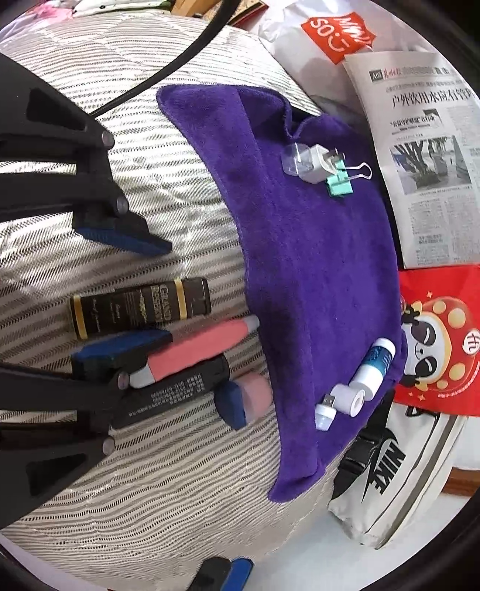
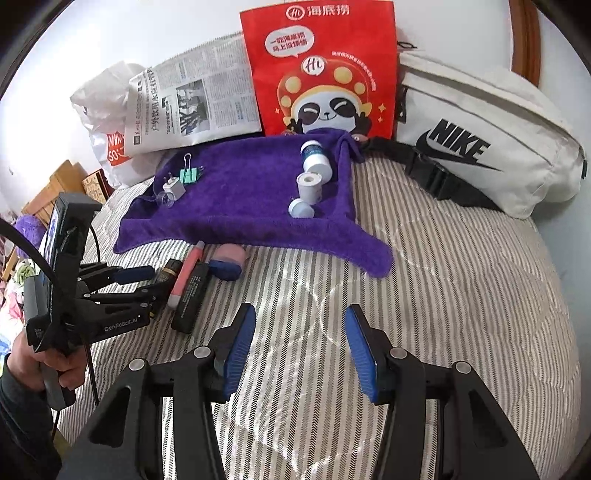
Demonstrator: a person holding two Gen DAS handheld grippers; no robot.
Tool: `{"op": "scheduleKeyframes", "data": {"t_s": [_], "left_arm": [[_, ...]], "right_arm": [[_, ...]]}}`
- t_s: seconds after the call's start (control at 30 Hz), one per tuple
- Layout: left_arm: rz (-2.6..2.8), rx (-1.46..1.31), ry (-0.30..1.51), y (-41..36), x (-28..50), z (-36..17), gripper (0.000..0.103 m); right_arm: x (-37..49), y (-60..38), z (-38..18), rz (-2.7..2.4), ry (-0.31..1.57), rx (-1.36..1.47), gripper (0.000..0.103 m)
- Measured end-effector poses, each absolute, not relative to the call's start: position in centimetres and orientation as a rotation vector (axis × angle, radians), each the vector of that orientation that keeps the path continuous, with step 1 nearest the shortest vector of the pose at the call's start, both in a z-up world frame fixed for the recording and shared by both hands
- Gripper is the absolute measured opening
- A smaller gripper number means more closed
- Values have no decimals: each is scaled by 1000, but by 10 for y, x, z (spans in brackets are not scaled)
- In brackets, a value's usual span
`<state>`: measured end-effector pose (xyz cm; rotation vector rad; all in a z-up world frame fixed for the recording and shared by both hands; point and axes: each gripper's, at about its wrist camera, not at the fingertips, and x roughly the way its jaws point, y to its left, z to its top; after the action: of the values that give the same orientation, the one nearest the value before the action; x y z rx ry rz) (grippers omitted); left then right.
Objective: Organize rigid objects
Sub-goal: 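Grasp the gold GRAND RESERVE box with the left gripper, then grasp the pink-blue sponge with the right gripper while the left holds the gold box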
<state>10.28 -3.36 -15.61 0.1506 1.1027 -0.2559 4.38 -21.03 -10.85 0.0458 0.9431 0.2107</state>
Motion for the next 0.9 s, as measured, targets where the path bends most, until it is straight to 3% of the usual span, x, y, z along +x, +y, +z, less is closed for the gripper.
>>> {"op": "scheduleKeyframes", "data": {"t_s": [0.03, 0.2, 0.9], "left_arm": [[-266, 148, 1102, -35, 103, -156, 25], [-274, 130, 1097, -31, 101, -155, 23], [-171, 90, 1080, 41, 100, -153, 23]], "right_arm": [[44, -209, -110, 214, 947, 40, 50], [45, -200, -117, 229, 963, 23, 50], [87, -153, -128, 261, 972, -13, 50]]}}
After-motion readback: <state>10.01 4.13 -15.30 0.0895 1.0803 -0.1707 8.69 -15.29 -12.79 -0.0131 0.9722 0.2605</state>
